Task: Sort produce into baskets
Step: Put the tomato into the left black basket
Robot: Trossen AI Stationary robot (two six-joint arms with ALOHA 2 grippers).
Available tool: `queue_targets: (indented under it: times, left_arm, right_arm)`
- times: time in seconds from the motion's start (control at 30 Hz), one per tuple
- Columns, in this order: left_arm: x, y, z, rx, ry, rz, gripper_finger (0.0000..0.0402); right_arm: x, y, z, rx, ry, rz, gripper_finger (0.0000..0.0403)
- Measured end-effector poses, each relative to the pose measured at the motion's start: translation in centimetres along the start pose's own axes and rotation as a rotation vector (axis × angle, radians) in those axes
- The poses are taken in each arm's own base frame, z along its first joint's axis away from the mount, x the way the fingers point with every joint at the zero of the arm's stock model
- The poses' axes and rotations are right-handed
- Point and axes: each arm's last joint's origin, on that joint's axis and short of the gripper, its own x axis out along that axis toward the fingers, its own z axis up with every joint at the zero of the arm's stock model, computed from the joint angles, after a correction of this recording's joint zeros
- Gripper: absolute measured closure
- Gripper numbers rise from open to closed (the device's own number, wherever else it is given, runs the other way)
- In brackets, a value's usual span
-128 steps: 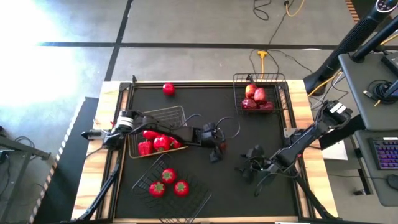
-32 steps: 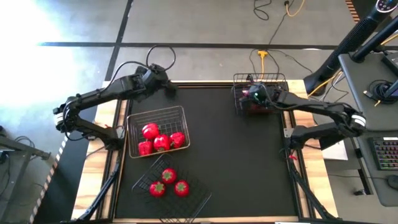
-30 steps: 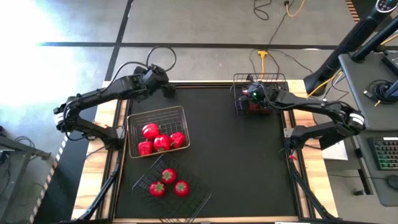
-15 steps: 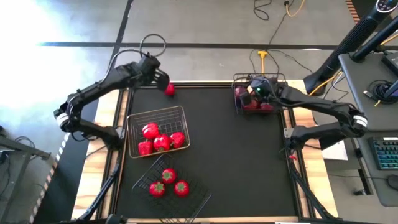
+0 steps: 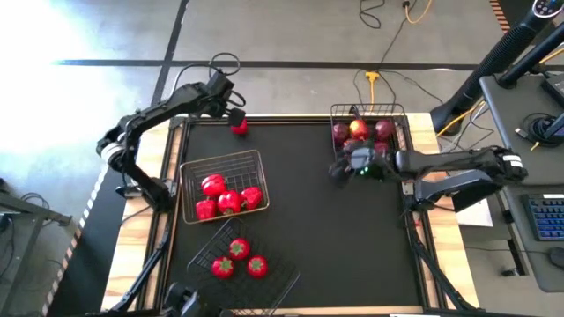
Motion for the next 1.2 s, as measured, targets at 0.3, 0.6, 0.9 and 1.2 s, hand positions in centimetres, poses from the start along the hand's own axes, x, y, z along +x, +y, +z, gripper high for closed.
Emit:
queue_targets:
  times: [0.3,0.6,0.9,1.2]
  left_arm:
    - [3.6,-0.2,-0.3,-0.060,0.147,-0.082,0.0083]
    - [5.1,-0.5,-0.4,-0.037,0.178,-0.077,0.0083]
    - [5.3,-0.8,-0.4,0.050,0.174,-0.092,0.0083]
    - [5.8,-2.3,-1.1,0.239,0.190,-0.049,0.0083]
  right_arm:
    - [3.3,2.7,-2.9,-0.058,-0.041,0.089,0.0025]
    - [6.5,4.7,-3.6,-0.167,-0.030,0.115,0.0025]
    - [8.2,5.9,-3.6,-0.292,-0.002,0.101,0.0025]
    - [8.6,6.3,-3.4,-0.350,-0.017,0.108,0.0025]
